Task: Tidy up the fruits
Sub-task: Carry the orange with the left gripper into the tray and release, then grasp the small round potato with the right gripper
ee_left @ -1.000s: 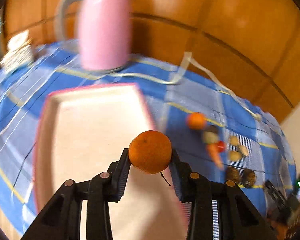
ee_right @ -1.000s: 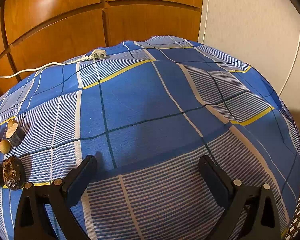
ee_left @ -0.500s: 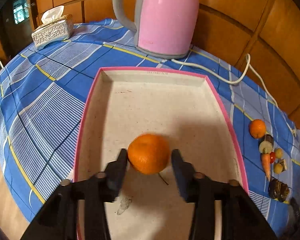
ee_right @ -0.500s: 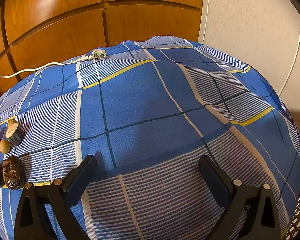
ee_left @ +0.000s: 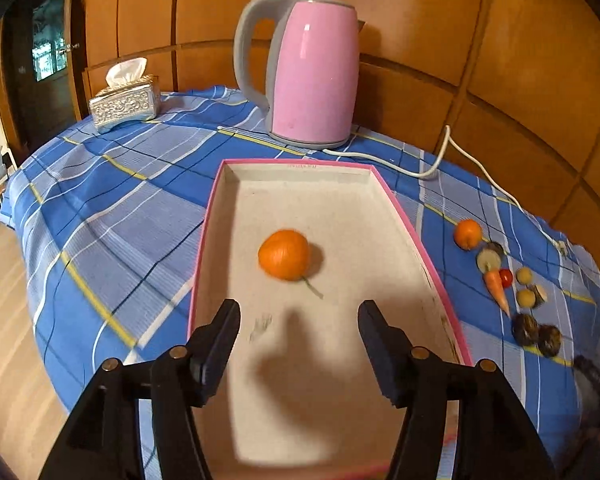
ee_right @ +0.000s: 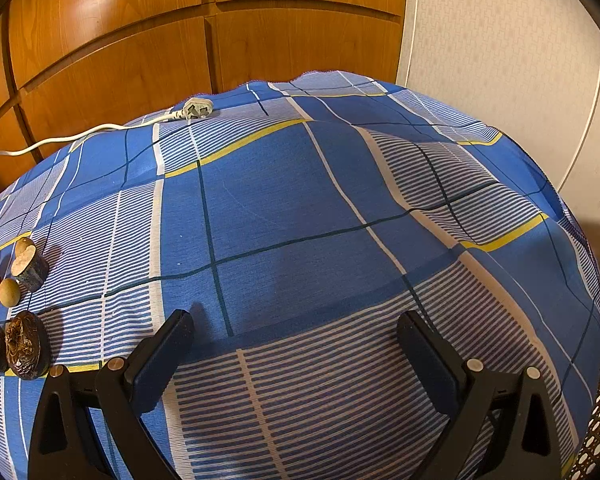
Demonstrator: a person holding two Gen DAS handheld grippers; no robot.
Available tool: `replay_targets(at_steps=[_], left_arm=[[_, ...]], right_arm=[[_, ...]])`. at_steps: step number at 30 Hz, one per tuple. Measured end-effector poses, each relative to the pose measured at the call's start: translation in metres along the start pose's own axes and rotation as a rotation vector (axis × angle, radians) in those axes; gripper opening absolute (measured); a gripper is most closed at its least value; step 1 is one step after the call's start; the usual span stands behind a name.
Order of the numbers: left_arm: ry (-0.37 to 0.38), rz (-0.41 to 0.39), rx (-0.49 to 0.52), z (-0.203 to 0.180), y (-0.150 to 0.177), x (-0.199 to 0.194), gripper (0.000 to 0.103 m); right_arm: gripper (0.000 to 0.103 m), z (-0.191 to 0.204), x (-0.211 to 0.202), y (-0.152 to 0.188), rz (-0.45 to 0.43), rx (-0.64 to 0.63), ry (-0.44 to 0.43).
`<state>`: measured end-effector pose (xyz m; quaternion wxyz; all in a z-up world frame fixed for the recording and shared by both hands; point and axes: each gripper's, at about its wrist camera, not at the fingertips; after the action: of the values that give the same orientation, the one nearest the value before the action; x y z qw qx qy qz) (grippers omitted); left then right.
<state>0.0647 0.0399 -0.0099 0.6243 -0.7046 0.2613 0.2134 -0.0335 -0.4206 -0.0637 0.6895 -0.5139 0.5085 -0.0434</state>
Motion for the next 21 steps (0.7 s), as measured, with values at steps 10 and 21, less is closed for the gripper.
replay_targets(at_steps=[10,21], left_arm=[[-0.101,-0.01,-0.098,0.02,0.041,-0.021,0.083],[-0.109,-0.006,-0.137,0.03,0.047,-0.02,0.086]], right_arm=[[0.103,0.0,0.002,-0.001,0.011,-0.006,0.002],[0.088,0.001,0.004,-0.01,0.08,-0.013,-0.015]])
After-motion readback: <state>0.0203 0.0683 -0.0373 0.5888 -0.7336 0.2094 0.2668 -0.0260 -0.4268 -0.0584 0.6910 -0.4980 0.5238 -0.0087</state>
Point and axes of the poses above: each gripper's, at about its wrist camera, not at the fingertips, and x roughly the way its jaws point, z to its left, y to its underside, and after that the axes turned 8 degrees about -z, right-handed
